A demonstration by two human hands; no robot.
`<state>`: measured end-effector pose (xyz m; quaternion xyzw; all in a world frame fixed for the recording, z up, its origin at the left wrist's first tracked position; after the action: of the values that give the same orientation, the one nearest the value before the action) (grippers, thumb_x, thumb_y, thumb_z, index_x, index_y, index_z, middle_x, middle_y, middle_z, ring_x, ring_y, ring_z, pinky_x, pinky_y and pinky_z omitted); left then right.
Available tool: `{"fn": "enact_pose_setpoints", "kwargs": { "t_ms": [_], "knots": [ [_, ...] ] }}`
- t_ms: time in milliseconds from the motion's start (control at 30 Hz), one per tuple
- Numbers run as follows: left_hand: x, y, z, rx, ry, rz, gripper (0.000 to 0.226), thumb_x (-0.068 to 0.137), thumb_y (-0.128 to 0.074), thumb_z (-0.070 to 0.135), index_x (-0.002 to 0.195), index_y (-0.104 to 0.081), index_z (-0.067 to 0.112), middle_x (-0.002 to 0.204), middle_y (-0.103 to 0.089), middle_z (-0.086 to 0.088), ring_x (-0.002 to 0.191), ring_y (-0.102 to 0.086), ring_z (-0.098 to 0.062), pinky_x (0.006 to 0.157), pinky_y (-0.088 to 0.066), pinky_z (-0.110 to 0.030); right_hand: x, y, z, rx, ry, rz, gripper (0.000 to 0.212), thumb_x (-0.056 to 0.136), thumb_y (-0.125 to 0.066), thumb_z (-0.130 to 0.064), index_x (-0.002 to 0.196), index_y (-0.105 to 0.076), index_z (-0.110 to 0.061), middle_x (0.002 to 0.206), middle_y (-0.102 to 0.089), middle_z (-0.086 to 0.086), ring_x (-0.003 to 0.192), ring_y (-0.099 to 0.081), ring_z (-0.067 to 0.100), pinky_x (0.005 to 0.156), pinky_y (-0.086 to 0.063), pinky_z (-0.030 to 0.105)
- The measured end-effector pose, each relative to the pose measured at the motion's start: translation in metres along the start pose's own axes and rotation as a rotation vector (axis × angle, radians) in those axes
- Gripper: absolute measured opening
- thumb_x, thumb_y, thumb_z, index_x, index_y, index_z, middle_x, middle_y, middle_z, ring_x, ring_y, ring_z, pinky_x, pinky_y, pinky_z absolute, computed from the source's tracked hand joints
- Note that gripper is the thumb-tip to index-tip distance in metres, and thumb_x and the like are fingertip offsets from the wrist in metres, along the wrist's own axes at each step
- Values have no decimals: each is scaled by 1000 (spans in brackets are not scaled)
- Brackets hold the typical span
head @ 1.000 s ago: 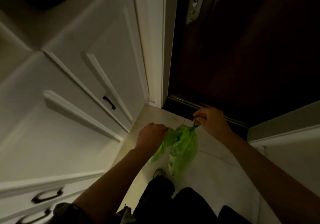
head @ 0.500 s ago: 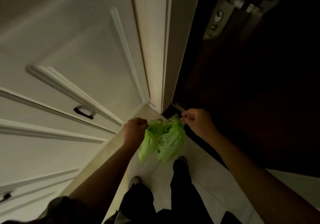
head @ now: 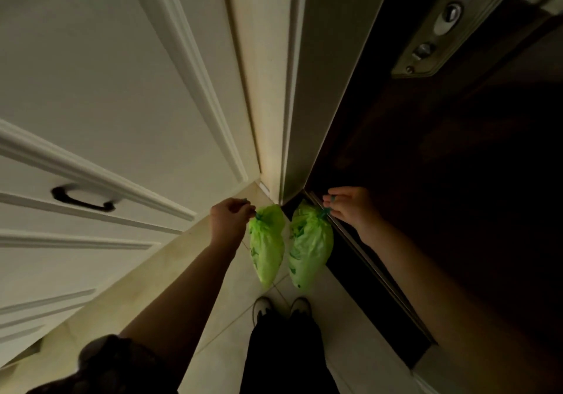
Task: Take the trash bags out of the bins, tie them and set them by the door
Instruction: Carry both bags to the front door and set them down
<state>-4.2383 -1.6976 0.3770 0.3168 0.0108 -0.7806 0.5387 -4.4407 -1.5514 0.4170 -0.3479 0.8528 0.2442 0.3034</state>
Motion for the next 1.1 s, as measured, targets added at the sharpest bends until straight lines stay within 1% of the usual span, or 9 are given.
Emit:
{"fn": "enact_pose_setpoints", "kwargs": {
  "t_ms": [233, 333, 433, 500, 667, 833, 933, 1000, 1100],
  "knots": [
    [46, -25, -15, 18, -32, 52, 17, 82, -65, 0, 99, -68, -3, 82, -70, -15, 62, -64, -10, 61, -52, -17, 75, -9, 17, -11, -18, 56, 42, 87, -55, 7, 129, -50, 4, 127, -59, 21, 116, -58, 29, 98, -47, 34],
    [63, -23, -20, 12, -57, 164, 13, 83, -65, 7, 95, -69, 5, 82, -73, -10, 74, -69, -17, 77, -57, -32, 98, -14, 20, -75, 2, 85, 41, 87, -56, 3, 128, -54, 0, 126, -61, 19, 117, -58, 26, 101, -45, 35],
    [73, -23, -21, -53, -88, 263, 11, 85, -64, 11, 95, -69, 13, 82, -73, -3, 80, -70, -16, 77, -55, -30, 114, -23, 19, -113, 37, 79, 41, 86, -50, 8, 126, -55, 2, 126, -61, 19, 118, -57, 26, 100, -45, 33],
    [77, -30, -26, -69, -96, 249, 10, 86, -64, 12, 94, -68, 16, 82, -73, -1, 80, -70, -14, 76, -54, -27, 123, -29, 19, -133, 64, 74, 41, 85, -48, 11, 125, -55, 5, 125, -61, 20, 118, -57, 28, 100, -46, 35],
    [90, -55, -53, -64, -77, 180, 8, 85, -66, 12, 92, -69, 15, 86, -73, -7, 84, -70, -18, 80, -55, -31, 142, -45, 26, -175, 147, 89, 36, 87, -47, 12, 122, -54, 10, 121, -62, 24, 115, -59, 30, 88, -43, 24],
    [112, -78, -91, 80, -10, 38, 13, 83, -69, 16, 94, -73, 10, 86, -73, -5, 83, -69, -18, 76, -55, -31, 169, -58, 44, -276, 231, 64, 32, 84, -50, 12, 114, -61, 10, 112, -66, 25, 109, -62, 33, 94, -47, 30],
    [122, -85, -105, 138, -8, -12, 14, 83, -69, 13, 94, -72, 6, 87, -72, -9, 77, -67, -18, 57, -48, -14, 180, -64, 48, -361, 308, -1, 33, 82, -50, 13, 111, -63, 7, 109, -68, 23, 106, -63, 31, 99, -48, 40],
    [128, -88, -110, 178, -30, -38, 14, 83, -69, 11, 95, -72, 5, 87, -72, -10, 74, -67, -19, 49, -45, -7, 186, -69, 52, -391, 340, -86, 38, 79, -49, 16, 113, -61, 6, 113, -66, 24, 110, -62, 31, 101, -47, 41],
    [137, -91, -115, 212, -49, -57, 14, 83, -69, 13, 95, -72, 7, 89, -73, -9, 81, -69, -20, 58, -49, -13, 190, -71, 60, -529, 398, -168, 48, 81, -52, 11, 127, -53, -5, 128, -57, 18, 124, -53, 28, 104, -44, 38]
  ]
}}
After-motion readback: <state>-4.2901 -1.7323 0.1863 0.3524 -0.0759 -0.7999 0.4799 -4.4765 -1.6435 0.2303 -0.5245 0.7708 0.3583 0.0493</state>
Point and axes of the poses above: each hand's wrist, its own x-axis towards the middle knuckle, its own y-axis out of the back of the hand, z = x × y, the point moved 4 cm from there along x, towards the middle knuckle
